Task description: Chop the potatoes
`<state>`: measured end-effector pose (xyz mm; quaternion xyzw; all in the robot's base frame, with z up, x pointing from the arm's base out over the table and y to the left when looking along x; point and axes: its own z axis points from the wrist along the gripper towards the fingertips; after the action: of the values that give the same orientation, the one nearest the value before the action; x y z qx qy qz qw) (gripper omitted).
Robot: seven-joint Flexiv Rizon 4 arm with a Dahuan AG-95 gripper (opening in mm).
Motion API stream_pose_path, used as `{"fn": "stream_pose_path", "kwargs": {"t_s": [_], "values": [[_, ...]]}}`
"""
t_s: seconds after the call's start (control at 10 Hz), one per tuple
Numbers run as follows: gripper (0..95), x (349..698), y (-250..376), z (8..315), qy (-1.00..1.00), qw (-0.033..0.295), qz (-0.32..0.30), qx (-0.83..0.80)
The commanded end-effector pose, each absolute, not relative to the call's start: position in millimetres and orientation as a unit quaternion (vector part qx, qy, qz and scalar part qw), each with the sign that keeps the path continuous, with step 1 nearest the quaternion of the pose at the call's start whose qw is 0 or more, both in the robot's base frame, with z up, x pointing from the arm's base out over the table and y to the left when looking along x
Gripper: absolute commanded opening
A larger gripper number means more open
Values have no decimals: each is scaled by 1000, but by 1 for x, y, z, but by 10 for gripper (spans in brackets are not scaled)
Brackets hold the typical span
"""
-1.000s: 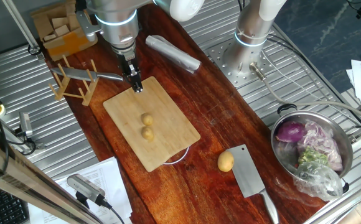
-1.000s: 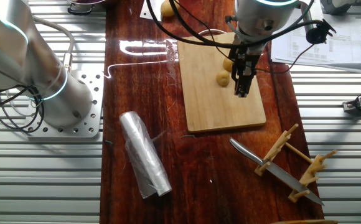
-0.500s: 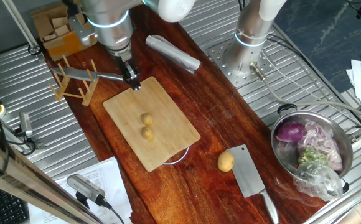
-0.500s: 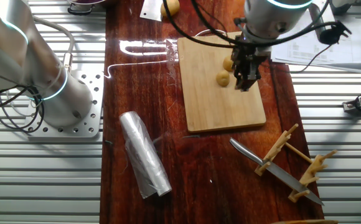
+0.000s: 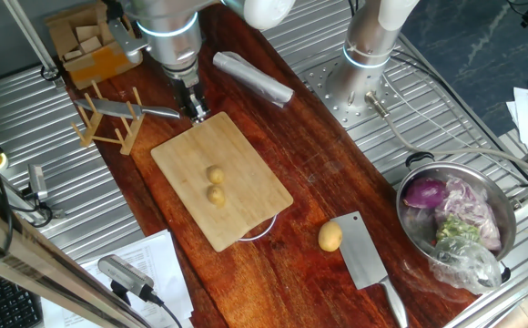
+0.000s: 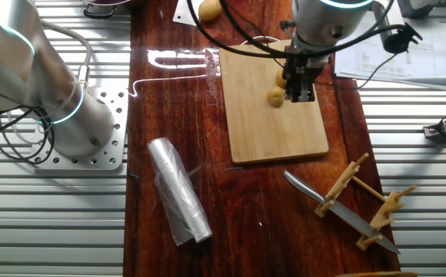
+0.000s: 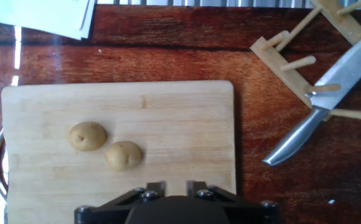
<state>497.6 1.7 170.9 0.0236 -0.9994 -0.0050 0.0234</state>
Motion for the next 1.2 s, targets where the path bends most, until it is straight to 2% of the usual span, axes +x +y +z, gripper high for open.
{"fn": "stream_pose_path", "kwargs": {"t_s": [0.1, 0.3, 0.6, 1.2], "values": [[0, 497, 2, 171, -999, 20, -6, 39], [0, 496, -2, 172, -999, 24, -10, 46], [0, 499, -45, 171, -994, 27, -21, 104], [0, 499, -45, 171, -998, 13, -15, 60]]}}
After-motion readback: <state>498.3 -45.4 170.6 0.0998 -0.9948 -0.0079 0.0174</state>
